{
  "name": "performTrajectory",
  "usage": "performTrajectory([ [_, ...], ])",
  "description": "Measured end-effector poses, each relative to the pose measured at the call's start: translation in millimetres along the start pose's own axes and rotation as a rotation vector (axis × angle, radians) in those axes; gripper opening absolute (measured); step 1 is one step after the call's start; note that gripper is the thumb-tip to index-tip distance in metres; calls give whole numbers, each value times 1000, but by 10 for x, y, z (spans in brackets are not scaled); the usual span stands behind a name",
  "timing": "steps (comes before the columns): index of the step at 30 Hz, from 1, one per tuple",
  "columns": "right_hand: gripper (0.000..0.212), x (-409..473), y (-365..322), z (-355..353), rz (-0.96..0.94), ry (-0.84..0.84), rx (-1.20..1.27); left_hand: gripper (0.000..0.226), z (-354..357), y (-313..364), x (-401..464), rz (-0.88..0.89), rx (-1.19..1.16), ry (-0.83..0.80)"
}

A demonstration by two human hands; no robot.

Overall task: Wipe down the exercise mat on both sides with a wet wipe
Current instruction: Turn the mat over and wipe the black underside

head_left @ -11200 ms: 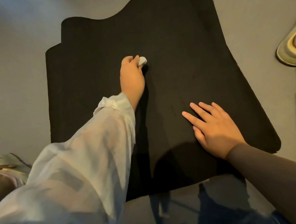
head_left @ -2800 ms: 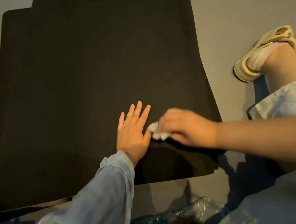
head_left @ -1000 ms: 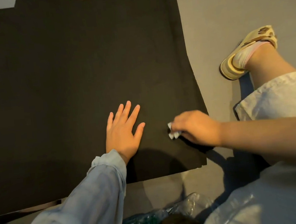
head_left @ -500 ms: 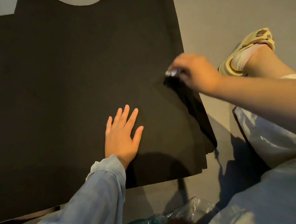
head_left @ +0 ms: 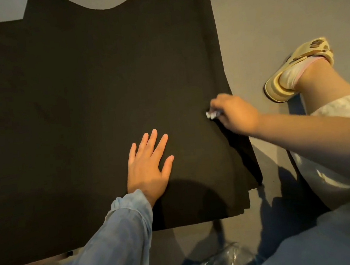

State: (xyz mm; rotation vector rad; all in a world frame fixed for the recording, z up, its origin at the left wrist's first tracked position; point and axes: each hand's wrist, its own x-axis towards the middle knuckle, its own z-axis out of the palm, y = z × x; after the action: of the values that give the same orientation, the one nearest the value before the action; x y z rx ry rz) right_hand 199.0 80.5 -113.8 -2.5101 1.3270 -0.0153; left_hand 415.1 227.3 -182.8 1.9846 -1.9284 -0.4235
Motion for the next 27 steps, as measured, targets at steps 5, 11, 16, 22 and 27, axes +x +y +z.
performTrajectory([
  [5, 11, -871, -308, 117, -76, -203, 49, 52, -29, 2, -2, 7, 23, -8],
  [11, 10, -1445, -509, 199, -95, -292, 139, 52, -115, 24, 25, -11, 1, -98],
  [16, 9, -1319, -514, 59, 384, 121, 532, 56, -316, 152, 71, -97, -150, -230],
  [22, 11, -1003, -669, 93, 690, -2, 917, 67, -612, 321, 173, -290, -542, -321],
  [27, 10, -914, -935, 102, 560, 73, 869, 69, -812, 530, 314, -380, -716, -246],
])
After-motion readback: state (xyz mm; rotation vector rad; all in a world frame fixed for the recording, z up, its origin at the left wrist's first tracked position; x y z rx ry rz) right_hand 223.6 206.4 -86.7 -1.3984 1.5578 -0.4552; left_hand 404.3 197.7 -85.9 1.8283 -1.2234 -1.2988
